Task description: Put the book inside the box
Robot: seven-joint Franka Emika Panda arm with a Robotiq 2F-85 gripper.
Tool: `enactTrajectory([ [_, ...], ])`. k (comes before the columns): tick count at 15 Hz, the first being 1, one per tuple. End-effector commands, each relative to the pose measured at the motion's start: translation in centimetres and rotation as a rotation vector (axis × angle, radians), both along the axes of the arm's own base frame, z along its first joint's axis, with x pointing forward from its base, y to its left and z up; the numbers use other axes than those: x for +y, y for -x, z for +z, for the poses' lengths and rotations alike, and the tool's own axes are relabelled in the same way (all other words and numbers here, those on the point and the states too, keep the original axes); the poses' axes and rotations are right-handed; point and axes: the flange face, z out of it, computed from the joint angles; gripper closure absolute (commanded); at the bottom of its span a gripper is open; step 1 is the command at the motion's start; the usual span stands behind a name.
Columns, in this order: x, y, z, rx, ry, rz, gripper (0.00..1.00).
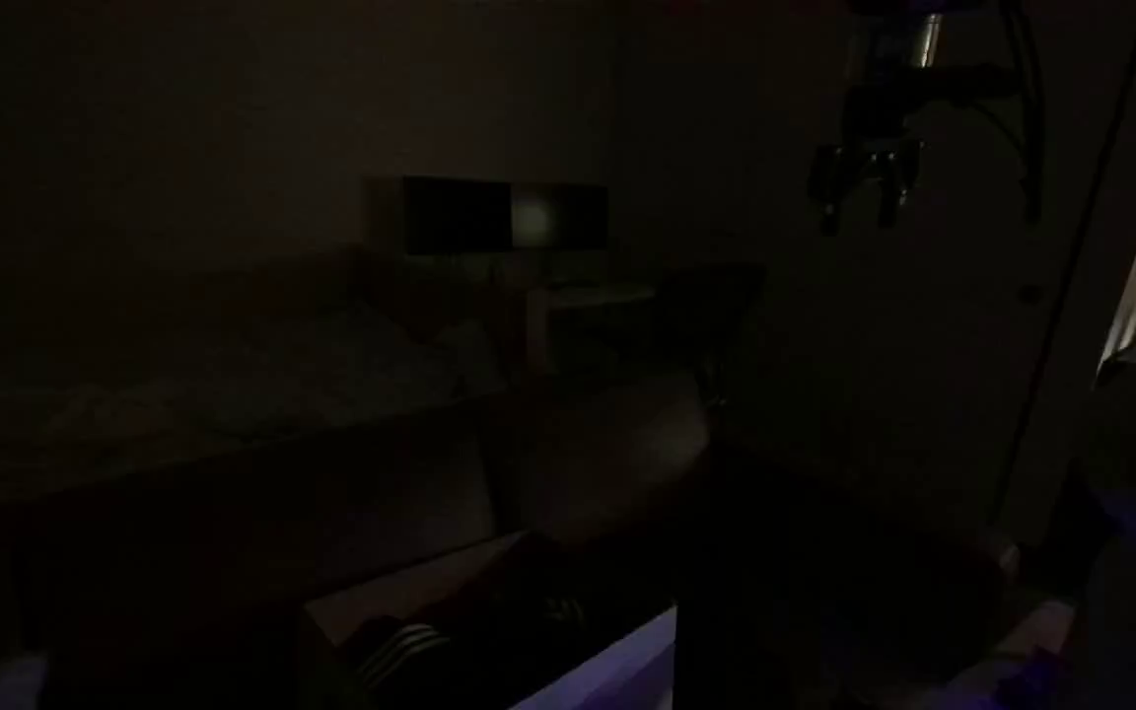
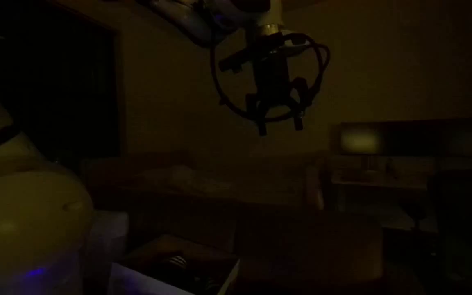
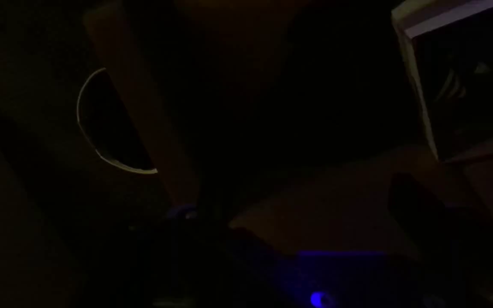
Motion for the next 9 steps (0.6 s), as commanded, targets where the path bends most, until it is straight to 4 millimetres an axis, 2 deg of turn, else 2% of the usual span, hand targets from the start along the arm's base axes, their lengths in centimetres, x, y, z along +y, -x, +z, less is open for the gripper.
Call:
enactTrajectory([
  [1, -0.02, -0.01, 0.05, 0.001, 0.000, 0.000, 0.00],
  [9, 0.05, -0.09, 0.02, 0.001, 0.003, -0.004, 0.00],
])
